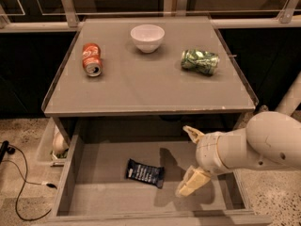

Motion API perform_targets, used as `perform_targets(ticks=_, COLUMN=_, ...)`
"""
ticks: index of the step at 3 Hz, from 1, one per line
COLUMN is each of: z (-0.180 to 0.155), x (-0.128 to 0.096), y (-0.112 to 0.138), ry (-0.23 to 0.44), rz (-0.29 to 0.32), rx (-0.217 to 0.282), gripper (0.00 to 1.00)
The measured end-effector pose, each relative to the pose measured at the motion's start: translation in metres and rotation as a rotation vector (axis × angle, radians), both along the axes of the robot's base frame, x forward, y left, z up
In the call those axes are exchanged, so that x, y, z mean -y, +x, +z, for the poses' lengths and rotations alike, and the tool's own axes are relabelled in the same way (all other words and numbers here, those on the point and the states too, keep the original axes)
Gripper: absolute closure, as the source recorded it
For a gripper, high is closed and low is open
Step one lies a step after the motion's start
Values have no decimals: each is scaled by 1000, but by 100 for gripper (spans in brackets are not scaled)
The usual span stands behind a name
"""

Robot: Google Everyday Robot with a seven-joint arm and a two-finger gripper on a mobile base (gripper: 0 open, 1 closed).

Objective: Pick rxbar blueberry from top drawer and place on counter

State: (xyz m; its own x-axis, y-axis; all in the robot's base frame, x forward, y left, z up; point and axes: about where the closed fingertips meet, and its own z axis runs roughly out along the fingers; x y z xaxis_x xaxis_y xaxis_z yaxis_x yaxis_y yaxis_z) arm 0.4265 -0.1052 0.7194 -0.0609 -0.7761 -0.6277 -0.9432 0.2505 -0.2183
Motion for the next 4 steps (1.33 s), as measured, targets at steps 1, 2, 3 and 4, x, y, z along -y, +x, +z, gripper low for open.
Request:
perform_targets(ticks=1, z=-24, x=-20, y=5, ry=44, rz=14, rx=-40, gripper=0)
perform_targets(ticks=2, z=-53, x=-35, y=9, ry=60, rz=7, rx=-78, gripper=0)
perform_targets(ticks=3, z=-81, x=-45, y=15, ry=65, rz=-18, rx=-107, gripper=0)
perform_targets(ticks=4, z=-101, x=-54, y=19, ry=54, rz=-42, rx=-113, gripper=0)
